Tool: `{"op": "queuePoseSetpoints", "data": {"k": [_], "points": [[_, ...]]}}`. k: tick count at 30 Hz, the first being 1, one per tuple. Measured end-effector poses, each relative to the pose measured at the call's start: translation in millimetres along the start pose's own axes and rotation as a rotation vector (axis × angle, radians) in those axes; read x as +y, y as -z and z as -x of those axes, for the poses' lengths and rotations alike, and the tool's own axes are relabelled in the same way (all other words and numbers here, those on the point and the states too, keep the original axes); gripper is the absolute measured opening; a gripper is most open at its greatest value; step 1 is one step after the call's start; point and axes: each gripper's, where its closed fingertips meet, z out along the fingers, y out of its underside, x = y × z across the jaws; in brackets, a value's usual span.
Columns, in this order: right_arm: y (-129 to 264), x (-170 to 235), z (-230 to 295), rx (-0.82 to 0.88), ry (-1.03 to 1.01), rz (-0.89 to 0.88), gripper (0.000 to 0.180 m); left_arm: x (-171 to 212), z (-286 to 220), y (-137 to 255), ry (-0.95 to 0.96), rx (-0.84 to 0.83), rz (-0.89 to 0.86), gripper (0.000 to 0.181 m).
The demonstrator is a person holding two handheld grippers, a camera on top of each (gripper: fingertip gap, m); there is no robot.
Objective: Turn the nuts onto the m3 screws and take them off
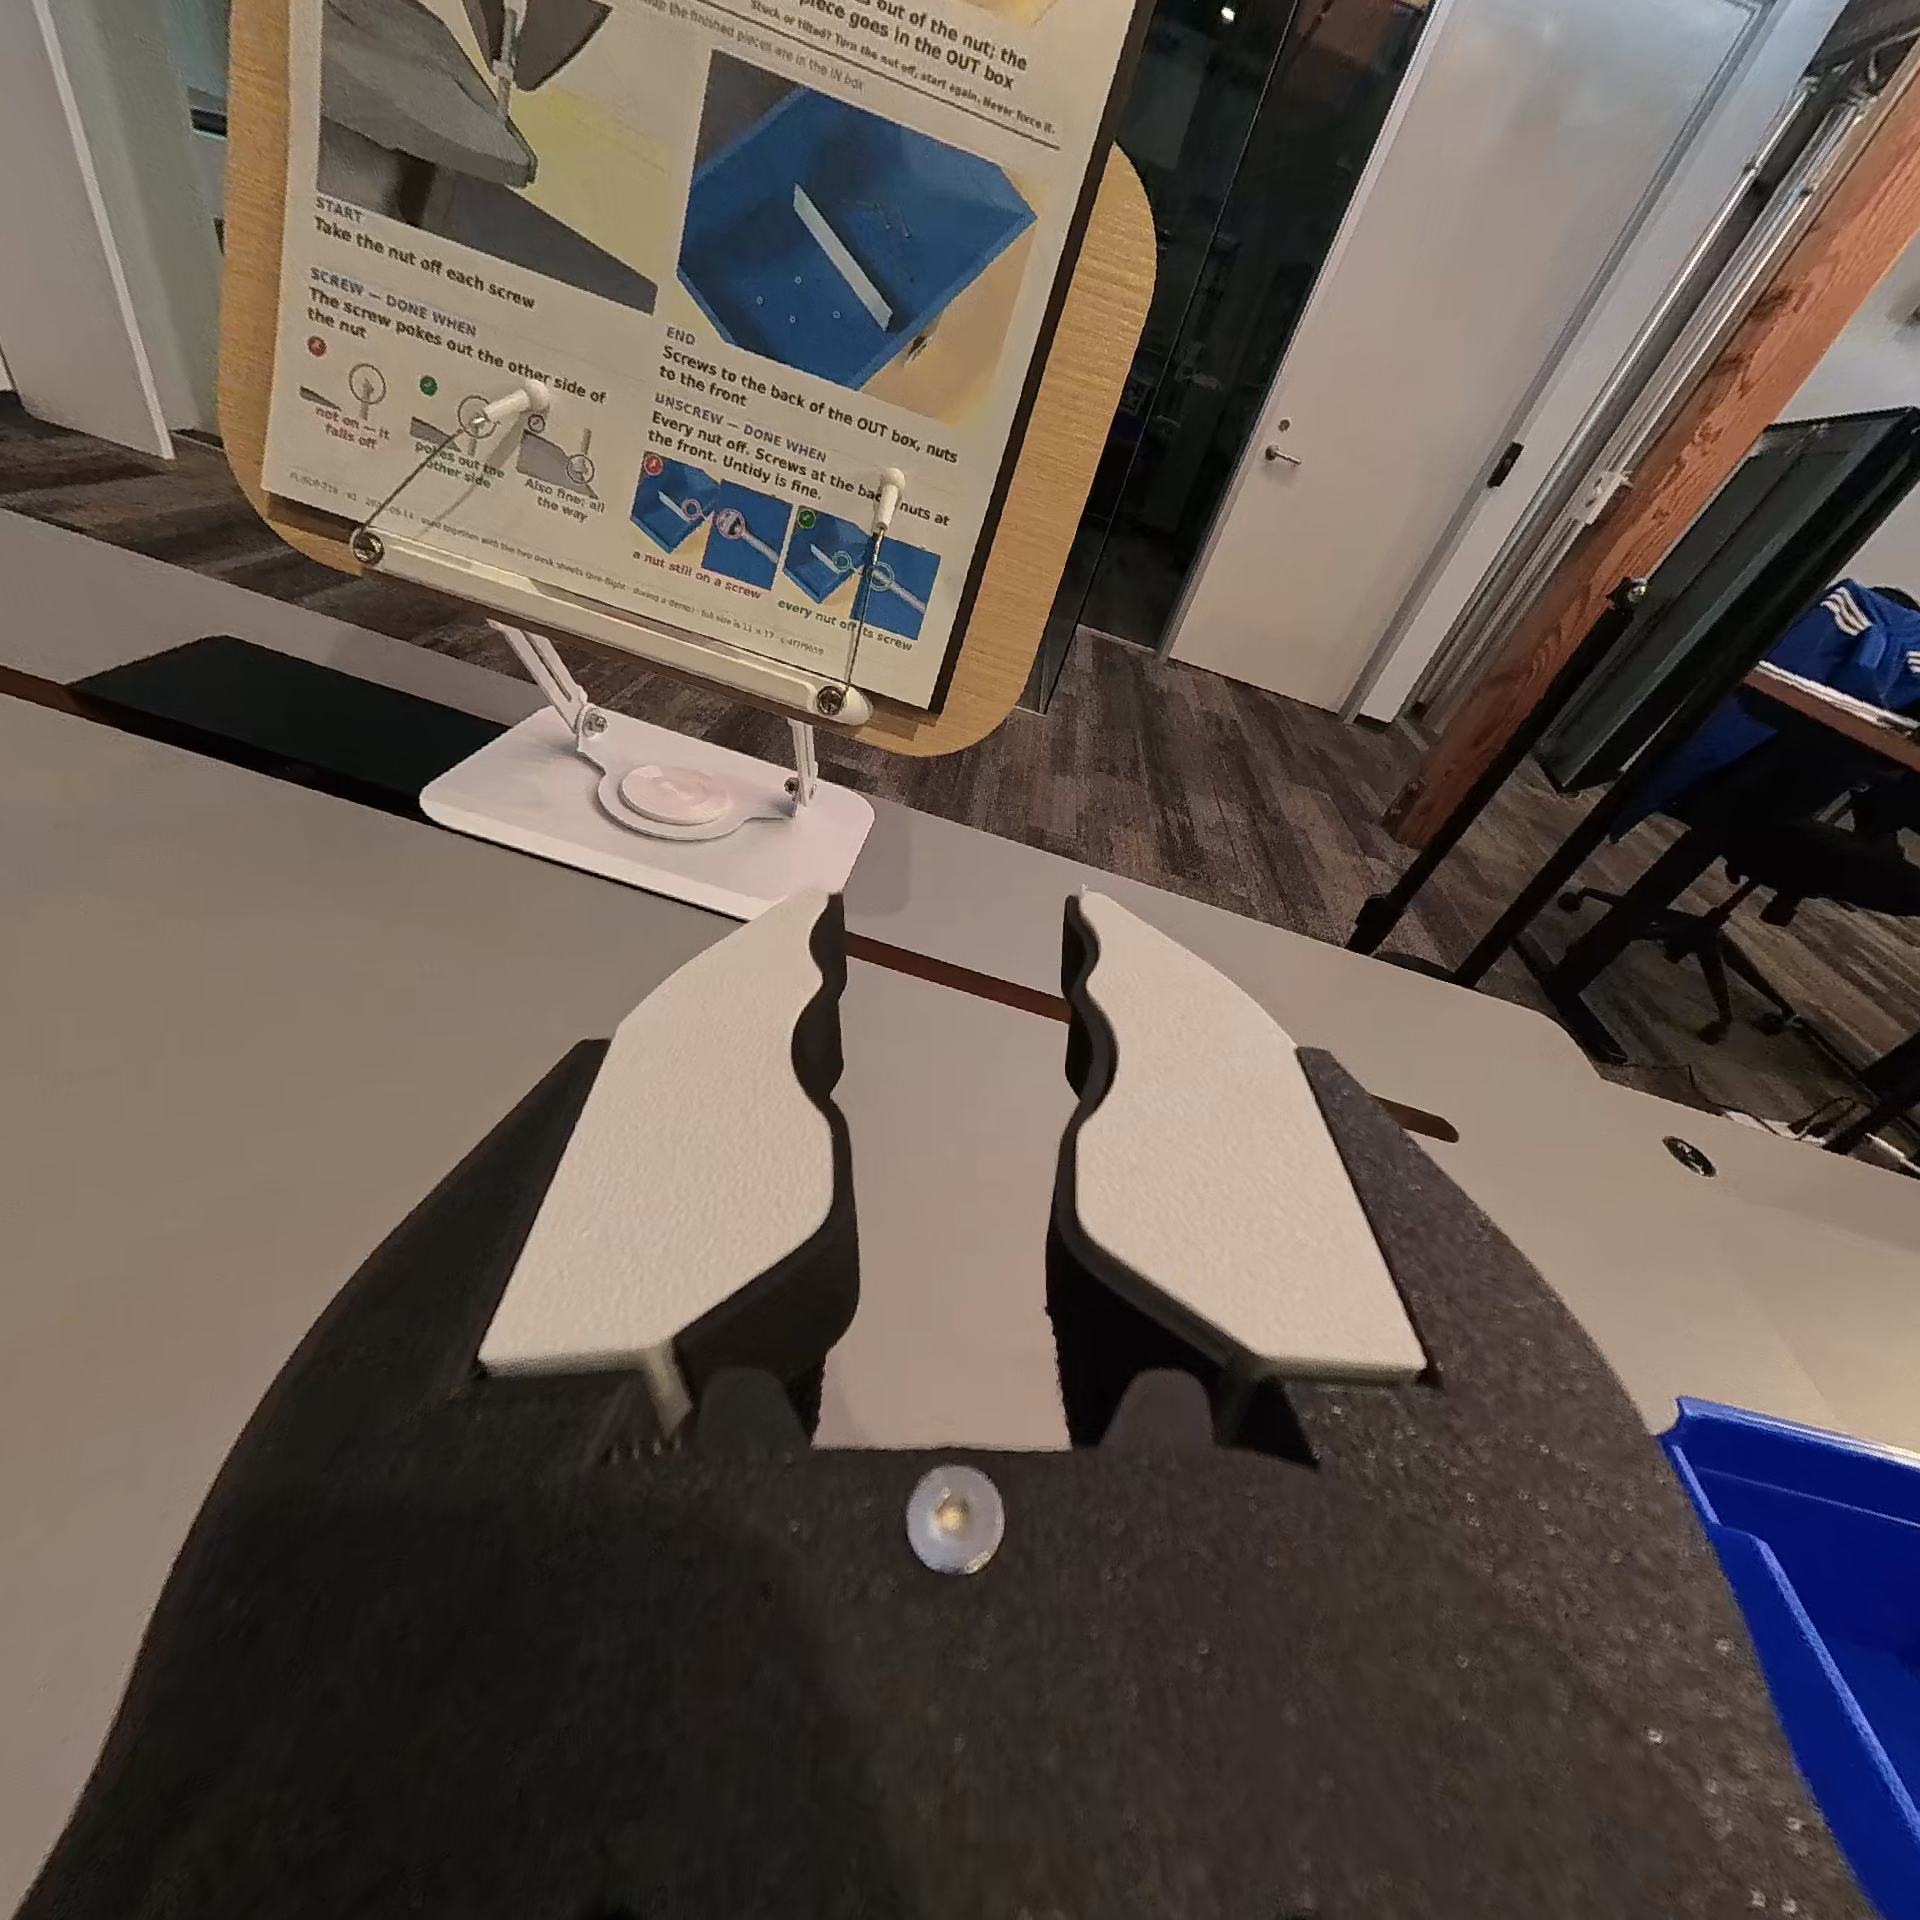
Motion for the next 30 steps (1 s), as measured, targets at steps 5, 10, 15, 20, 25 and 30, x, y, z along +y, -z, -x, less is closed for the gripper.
{"op": "queuePoseSetpoints", "data": {"k": [5,10,15,20,25,30], "points": [[-0.3,-1.7,1.0,-0.002,-0.006,-0.001,0.039,1.2,0.4,-0.9,0.001,-0.001,0.003,0.023],[-0.3,-4.4,1.1,-0.002,0.003,-0.003,0.038,0.7,1.7,-0.4,0.001,-0.005,0.001,0.023],[-0.6,-5.4,0.7,-0.01,0.003,0.0,0.038,1.1,1.7,-0.9,0.0,-0.004,0.002,0.023],[0.3,-7.0,-0.9,-0.008,0.008,-0.004,0.037,0.2,1.7,-0.5,0.0,-0.005,-0.002,0.022],[0.5,-5.4,-3.0,-0.004,0.01,0.0,0.037,0.0,1.1,-0.5,-0.001,-0.004,-0.002,0.022],[-0.3,-2.3,-3.7,-0.004,0.009,0.007,0.037,0.1,0.5,-0.7,-0.003,-0.003,-0.002,0.021]]}}
